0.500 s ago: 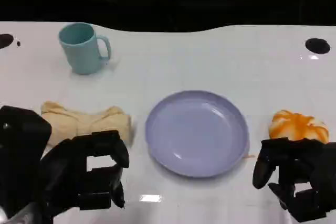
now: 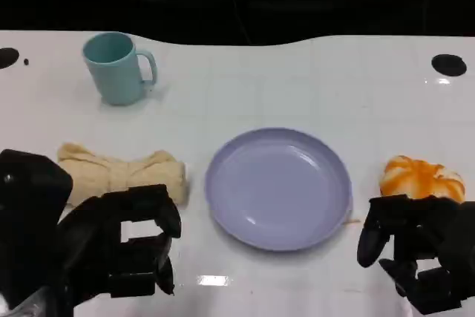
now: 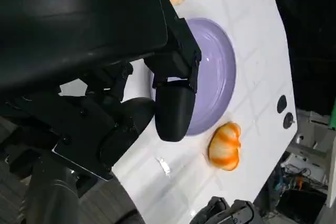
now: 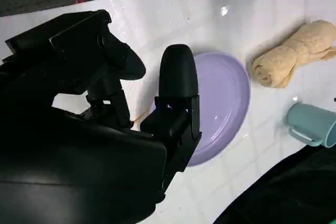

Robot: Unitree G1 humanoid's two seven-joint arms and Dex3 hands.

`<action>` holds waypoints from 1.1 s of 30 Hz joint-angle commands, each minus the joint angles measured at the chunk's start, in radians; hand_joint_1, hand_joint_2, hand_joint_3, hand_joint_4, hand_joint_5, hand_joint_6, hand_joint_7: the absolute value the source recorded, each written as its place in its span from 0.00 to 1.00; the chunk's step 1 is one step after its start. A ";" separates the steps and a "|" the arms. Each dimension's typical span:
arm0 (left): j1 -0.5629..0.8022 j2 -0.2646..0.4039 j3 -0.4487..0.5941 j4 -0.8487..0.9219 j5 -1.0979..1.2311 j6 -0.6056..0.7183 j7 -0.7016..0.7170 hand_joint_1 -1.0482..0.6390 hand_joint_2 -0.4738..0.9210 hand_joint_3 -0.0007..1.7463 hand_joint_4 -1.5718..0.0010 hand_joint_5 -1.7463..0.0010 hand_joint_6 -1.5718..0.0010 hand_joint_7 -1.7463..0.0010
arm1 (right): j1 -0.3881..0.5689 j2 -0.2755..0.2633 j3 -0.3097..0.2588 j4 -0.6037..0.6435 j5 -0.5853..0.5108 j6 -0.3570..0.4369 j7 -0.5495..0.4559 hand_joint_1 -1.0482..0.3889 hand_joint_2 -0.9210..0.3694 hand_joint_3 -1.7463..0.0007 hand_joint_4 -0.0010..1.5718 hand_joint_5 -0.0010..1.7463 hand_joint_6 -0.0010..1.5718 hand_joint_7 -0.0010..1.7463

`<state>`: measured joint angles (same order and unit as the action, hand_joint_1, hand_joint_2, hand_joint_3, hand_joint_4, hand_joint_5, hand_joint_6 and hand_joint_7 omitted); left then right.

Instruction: Grasp the towel on the left side of the plate with the left hand and place it into the plate.

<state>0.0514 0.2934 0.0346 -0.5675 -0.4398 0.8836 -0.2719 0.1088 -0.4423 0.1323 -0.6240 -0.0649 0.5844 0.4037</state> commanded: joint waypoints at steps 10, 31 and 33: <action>0.008 -0.018 0.033 -0.001 -0.006 -0.042 0.015 0.57 0.73 0.71 0.54 0.02 0.57 0.17 | -0.008 -0.004 -0.001 -0.006 -0.012 -0.012 -0.004 0.74 0.27 0.39 0.45 0.99 0.43 0.84; -0.001 0.124 -0.064 0.107 0.439 -0.593 0.019 0.41 1.00 0.10 0.80 0.59 0.73 0.96 | -0.021 0.019 0.025 -0.048 -0.022 0.071 -0.028 0.75 0.24 0.42 0.43 1.00 0.43 0.85; -0.032 0.161 -0.080 0.139 0.515 -0.645 0.012 0.40 1.00 0.08 0.84 0.61 0.75 0.97 | -0.020 0.020 0.023 -0.051 -0.021 0.075 -0.028 0.75 0.24 0.42 0.43 1.00 0.42 0.85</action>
<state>0.0537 0.4047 -0.0332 -0.4639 0.0025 0.3002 -0.2532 0.0930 -0.4212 0.1660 -0.6598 -0.0870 0.6480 0.3829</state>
